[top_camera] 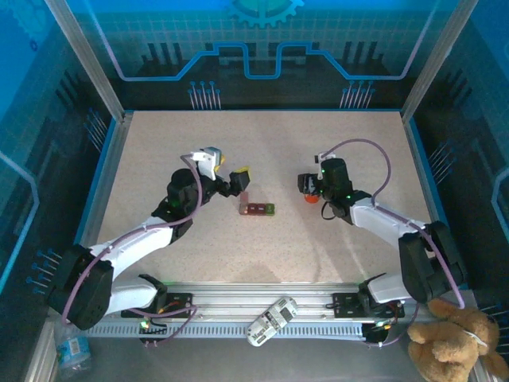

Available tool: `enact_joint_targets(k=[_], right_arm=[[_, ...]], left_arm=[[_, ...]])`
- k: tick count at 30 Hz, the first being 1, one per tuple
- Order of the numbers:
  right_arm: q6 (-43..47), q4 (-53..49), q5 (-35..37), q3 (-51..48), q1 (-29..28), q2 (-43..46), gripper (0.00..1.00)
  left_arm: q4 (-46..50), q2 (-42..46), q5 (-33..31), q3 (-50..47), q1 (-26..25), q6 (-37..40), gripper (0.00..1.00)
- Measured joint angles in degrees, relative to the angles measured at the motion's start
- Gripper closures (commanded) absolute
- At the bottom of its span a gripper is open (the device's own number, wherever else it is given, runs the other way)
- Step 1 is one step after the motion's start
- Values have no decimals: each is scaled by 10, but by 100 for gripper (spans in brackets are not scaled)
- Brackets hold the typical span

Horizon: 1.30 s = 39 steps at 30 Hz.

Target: Sort the pills into containers

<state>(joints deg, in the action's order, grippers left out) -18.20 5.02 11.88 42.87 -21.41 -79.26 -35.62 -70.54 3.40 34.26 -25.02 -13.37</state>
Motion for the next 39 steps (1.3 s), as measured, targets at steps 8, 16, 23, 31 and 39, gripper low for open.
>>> enact_joint_targets(k=[8,16,23,31,39], right_arm=[[9,-100,-98,130,0,35,22],[40,-223,-181,259,-62,-61,20],[47,-298,-199,279,-121,-184,20],[34,-325,-194,279,-126,-247,19],[27,-325,-194,279,-127,-264,19]], left_arm=[[52,-2,23,32,24,-4,1],[98,-26,25,51,29,22,7],[195,-76,46,114,60,22,66],[327,-161,103,223,80,13,100],[450,-252,133,302,80,14,100]])
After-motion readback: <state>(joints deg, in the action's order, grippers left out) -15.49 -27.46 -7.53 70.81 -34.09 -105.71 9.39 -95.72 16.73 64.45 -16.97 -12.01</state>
